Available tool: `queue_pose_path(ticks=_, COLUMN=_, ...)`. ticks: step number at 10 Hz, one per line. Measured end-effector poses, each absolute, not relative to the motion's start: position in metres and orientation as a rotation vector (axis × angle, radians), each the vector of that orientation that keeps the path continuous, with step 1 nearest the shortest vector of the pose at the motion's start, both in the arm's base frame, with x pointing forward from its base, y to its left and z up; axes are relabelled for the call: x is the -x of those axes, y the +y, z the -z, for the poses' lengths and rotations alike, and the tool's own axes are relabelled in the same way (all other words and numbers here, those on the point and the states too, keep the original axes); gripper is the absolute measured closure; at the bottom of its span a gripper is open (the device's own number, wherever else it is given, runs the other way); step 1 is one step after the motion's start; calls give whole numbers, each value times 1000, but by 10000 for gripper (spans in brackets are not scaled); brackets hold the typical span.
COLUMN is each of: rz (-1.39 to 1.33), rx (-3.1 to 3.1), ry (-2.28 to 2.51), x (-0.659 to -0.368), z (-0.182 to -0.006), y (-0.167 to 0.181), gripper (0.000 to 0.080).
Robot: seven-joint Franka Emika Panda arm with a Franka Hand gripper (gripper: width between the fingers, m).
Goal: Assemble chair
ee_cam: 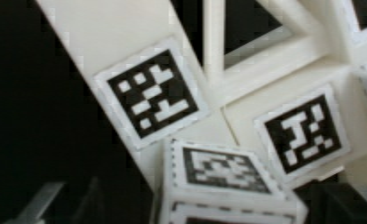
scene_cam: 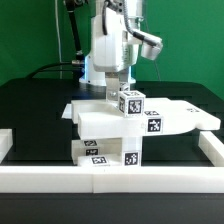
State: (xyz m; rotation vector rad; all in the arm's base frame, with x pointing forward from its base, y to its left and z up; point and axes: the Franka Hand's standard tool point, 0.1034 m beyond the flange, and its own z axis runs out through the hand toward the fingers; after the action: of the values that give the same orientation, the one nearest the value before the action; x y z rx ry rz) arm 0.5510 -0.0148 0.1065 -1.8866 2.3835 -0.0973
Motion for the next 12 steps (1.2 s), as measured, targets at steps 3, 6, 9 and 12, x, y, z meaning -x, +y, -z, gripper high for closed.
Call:
queue_pose_path(ticks=3, rz=121, rx=2218, ry=2095, x=-553, z=-108, y=-13, gripper=155)
queue_pose_path(ticks=6, rz=138, rx=2454, ry=1833, x=-553, z=-108, y=-13, gripper=150)
queue_pose_path(ticks=9, rz=154, rx=2694, ry=1506, x=-553, z=-108, y=-13, gripper=150)
queue_pose_path(ticks=12, rz=167, rx=2879, ry=1195, x=-553, z=-108, y=-14, gripper=150)
